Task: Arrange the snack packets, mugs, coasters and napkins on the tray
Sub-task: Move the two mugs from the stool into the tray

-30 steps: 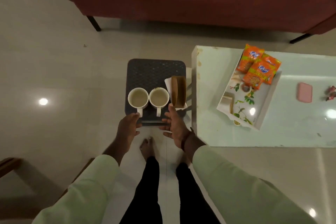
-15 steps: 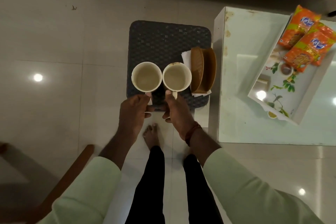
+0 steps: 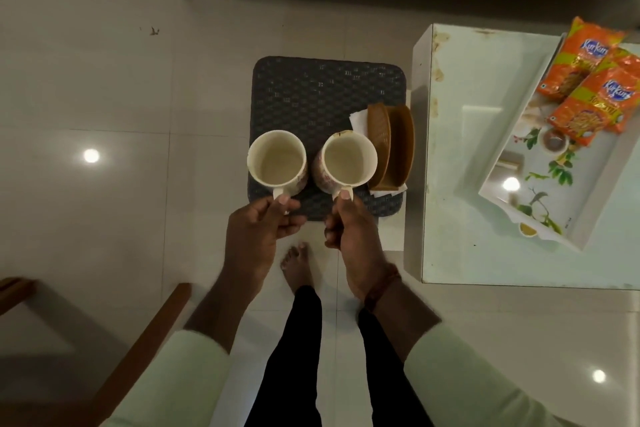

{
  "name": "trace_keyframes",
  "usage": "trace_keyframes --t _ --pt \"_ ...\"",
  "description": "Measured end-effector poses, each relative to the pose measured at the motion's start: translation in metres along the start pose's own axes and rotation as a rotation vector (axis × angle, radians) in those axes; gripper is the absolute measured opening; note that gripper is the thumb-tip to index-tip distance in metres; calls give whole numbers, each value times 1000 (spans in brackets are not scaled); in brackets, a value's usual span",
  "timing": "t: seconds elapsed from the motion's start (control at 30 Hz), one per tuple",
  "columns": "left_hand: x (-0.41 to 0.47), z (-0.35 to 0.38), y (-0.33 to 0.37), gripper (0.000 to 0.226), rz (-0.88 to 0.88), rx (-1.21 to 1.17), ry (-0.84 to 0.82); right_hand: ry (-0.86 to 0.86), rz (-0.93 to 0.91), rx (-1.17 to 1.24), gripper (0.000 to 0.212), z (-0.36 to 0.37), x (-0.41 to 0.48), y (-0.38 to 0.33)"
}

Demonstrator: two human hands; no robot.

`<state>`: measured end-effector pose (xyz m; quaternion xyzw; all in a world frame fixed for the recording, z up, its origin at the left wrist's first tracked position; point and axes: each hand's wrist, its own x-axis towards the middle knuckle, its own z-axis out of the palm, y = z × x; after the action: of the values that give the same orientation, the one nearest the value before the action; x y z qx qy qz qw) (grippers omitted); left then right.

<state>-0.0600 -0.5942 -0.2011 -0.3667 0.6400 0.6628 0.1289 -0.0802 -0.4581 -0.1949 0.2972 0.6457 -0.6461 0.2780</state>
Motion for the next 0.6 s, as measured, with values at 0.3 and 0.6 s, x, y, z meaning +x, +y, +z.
trace_keyframes --t 0.3,0.6 --pt "-73 20 60 20 111 167 -10 85 -56 153 34 -55 -70 -43" --pt "-107 163 89 7 163 170 -211 303 -108 326 37 -184 -80 -68"
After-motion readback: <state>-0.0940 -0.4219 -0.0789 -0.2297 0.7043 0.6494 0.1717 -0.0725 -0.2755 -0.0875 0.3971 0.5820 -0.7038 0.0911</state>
